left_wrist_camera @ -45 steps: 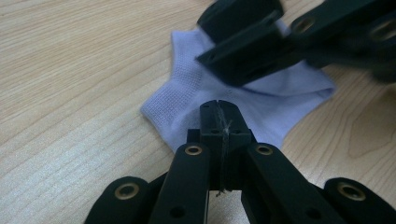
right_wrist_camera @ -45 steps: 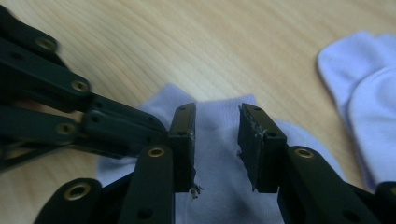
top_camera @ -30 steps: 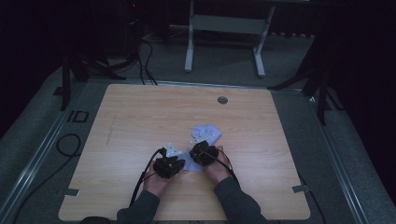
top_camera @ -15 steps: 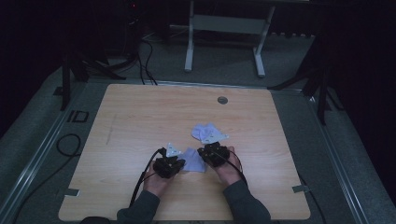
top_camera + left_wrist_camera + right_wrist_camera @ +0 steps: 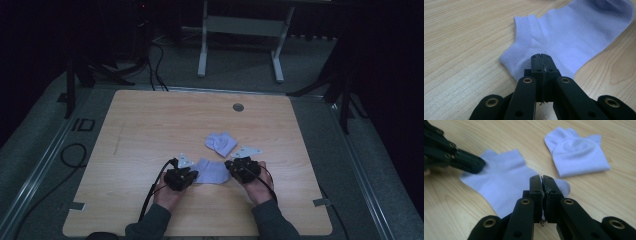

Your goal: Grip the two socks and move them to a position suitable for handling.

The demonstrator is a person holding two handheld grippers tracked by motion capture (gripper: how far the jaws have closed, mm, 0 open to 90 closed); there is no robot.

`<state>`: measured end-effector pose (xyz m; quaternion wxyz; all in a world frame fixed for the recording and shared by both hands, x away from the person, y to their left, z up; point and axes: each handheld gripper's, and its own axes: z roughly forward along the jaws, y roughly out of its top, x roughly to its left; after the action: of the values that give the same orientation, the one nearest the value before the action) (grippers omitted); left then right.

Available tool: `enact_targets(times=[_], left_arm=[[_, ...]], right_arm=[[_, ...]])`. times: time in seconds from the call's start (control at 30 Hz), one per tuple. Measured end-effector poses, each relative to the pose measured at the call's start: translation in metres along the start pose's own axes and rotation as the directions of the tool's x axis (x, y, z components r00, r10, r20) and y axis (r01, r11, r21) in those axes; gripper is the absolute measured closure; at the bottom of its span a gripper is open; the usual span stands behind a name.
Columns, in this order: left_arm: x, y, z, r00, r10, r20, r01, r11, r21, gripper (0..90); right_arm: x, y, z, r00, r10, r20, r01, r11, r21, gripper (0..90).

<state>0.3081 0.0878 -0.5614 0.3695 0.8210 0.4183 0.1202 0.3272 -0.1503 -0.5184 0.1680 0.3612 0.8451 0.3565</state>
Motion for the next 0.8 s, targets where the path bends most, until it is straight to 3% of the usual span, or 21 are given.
enact_targets(times=[0.8], left_arm=[[0.0,0.0,0.0,1.0,0.009,0.0,-0.009,1.0,0.002,89.7]], right_arm=[[-0.023,-0.038,-0.017,0.9956,0.054,0.076,-0.057,0.998,0.04,83.7]])
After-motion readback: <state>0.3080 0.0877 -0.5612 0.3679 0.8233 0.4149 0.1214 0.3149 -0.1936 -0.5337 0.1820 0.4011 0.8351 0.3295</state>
